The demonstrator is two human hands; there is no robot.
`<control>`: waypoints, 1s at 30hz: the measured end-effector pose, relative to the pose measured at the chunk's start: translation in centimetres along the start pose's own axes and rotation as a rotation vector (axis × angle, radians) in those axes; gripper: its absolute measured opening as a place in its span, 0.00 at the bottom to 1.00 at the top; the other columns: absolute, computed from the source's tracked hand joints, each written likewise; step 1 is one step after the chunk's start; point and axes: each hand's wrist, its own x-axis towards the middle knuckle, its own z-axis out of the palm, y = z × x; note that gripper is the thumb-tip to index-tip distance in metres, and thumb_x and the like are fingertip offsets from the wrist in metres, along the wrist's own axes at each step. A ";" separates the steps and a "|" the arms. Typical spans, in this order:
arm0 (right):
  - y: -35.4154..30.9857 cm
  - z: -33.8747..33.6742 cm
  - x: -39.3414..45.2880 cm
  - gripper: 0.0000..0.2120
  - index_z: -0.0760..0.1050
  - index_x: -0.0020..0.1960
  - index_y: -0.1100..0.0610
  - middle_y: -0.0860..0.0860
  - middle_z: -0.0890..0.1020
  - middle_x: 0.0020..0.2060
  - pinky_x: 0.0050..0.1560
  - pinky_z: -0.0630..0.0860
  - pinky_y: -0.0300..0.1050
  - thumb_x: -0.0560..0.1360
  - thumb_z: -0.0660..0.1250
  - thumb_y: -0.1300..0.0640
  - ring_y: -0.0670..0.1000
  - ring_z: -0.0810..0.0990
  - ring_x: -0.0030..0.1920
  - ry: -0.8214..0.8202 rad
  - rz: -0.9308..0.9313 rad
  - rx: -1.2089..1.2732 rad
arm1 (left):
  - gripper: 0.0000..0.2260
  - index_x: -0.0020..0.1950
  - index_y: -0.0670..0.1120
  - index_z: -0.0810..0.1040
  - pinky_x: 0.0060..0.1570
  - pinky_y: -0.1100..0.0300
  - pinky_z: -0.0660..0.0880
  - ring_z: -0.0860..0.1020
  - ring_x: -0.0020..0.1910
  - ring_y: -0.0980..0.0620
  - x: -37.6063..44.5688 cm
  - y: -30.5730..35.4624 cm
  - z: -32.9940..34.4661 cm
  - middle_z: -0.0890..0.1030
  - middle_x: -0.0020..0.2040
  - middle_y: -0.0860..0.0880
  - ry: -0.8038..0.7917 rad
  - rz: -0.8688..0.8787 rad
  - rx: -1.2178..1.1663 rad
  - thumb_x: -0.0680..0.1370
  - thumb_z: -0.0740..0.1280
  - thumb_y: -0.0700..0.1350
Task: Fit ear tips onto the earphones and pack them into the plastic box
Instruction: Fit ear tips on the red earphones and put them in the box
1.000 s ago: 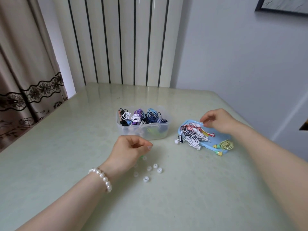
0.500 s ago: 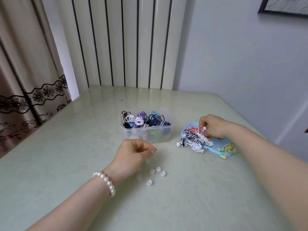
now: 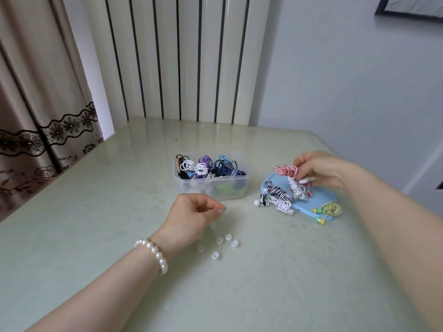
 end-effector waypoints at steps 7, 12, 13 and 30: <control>0.0 -0.7 -0.7 0.17 0.66 0.38 0.57 0.54 0.65 0.31 0.33 0.60 0.42 0.66 0.50 0.77 0.50 0.65 0.30 0.057 0.004 0.284 | 0.07 0.36 0.46 0.81 0.35 0.56 0.71 0.74 0.34 0.45 0.0 0.0 0.1 0.79 0.34 0.41 0.007 -0.001 -0.002 0.72 0.70 0.36; -0.7 -0.5 -0.9 0.12 0.70 0.39 0.56 0.51 0.66 0.30 0.31 0.60 0.39 0.68 0.62 0.73 0.46 0.64 0.29 0.054 -0.012 0.247 | 0.07 0.35 0.46 0.81 0.25 0.62 0.69 0.73 0.32 0.48 -0.1 0.1 0.1 0.78 0.30 0.46 0.017 -0.008 -0.002 0.72 0.70 0.36; -0.9 -0.3 -0.9 0.11 0.72 0.42 0.56 0.51 0.68 0.30 0.31 0.60 0.39 0.69 0.64 0.71 0.46 0.65 0.29 0.091 -0.043 0.219 | 0.07 0.35 0.47 0.81 0.25 0.62 0.69 0.73 0.31 0.48 -0.1 0.1 0.1 0.78 0.29 0.47 0.022 -0.007 -0.001 0.72 0.71 0.37; -4.5 7.2 -4.9 0.10 0.70 0.43 0.58 0.53 0.75 0.26 0.31 0.77 0.42 0.78 0.59 0.53 0.50 0.74 0.25 -0.215 -0.232 0.679 | 0.08 0.51 0.49 0.78 0.47 0.60 0.78 0.79 0.46 0.52 -0.6 2.1 0.8 0.80 0.52 0.47 -0.059 0.025 -0.219 0.76 0.65 0.37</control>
